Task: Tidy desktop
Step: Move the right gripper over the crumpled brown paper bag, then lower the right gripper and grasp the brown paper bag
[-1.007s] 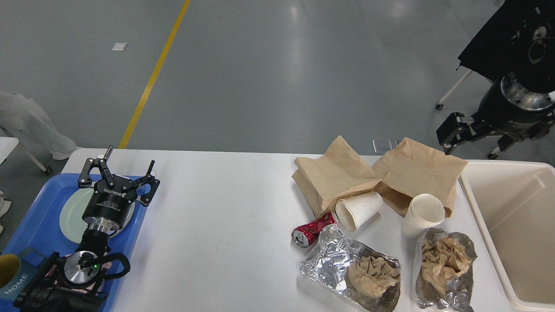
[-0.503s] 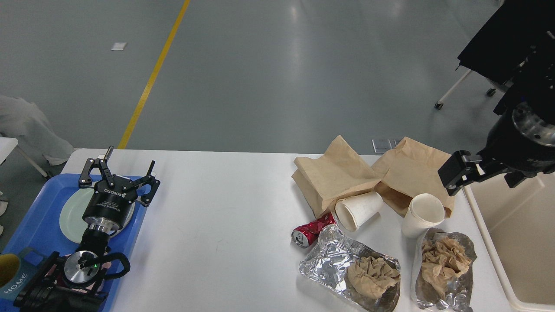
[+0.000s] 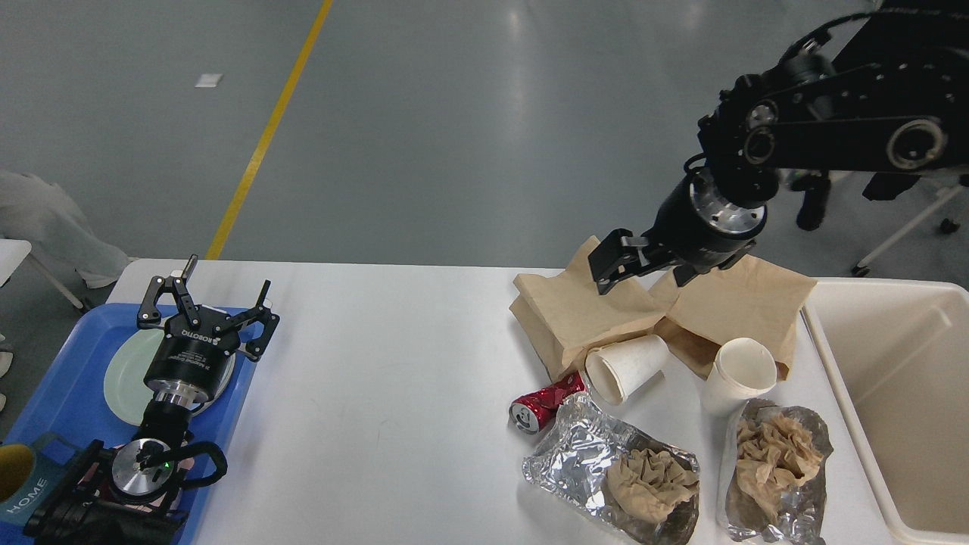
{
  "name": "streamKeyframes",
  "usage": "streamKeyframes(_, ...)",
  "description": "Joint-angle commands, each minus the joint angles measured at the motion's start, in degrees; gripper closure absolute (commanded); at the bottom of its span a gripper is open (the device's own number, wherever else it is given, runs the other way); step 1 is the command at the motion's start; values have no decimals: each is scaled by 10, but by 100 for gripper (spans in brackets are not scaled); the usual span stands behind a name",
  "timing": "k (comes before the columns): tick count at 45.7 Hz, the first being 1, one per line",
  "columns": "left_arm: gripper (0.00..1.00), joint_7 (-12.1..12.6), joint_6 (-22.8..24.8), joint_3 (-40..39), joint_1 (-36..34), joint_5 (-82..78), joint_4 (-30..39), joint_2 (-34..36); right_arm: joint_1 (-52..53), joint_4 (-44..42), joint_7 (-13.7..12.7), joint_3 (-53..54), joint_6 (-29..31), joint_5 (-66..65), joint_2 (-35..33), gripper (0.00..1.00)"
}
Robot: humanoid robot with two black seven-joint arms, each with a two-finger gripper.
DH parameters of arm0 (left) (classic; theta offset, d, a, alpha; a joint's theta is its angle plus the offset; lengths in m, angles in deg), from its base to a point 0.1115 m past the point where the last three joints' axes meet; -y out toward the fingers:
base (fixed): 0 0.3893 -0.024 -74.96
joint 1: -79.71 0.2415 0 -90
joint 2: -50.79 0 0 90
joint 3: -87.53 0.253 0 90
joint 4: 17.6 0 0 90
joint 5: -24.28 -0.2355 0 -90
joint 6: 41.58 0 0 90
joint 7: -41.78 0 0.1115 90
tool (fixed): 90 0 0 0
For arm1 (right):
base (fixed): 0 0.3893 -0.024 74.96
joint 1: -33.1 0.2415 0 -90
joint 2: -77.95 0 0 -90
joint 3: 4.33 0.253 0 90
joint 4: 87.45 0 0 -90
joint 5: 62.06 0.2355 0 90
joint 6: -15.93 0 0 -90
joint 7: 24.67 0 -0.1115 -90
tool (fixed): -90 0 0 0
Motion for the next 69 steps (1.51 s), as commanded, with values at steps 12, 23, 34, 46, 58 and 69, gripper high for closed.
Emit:
streamKeyframes(12,3,1,1,0,0,0,0,0,-258,-211,-4,37,-193,173,81,0)
streamKeyframes(23,3,1,1,0,0,0,1,0,-339,-306,-5,51,-210,191,91,0)
streamKeyframes(34,3,1,1,0,0,0,0,0,-428,-406,-5,67,-206,189,140,0)
streamKeyframes(46,3,1,1,0,0,0,0,0,-469,-447,-5,114,-210,189,149,0)
streamKeyframes(58,3,1,1,0,0,0,0,0,-514,-505,-4,173,-213,187,171,4)
streamKeyframes(69,3,1,1,0,0,0,0,0,-520,-506,-2,181,-236,184,174,33)
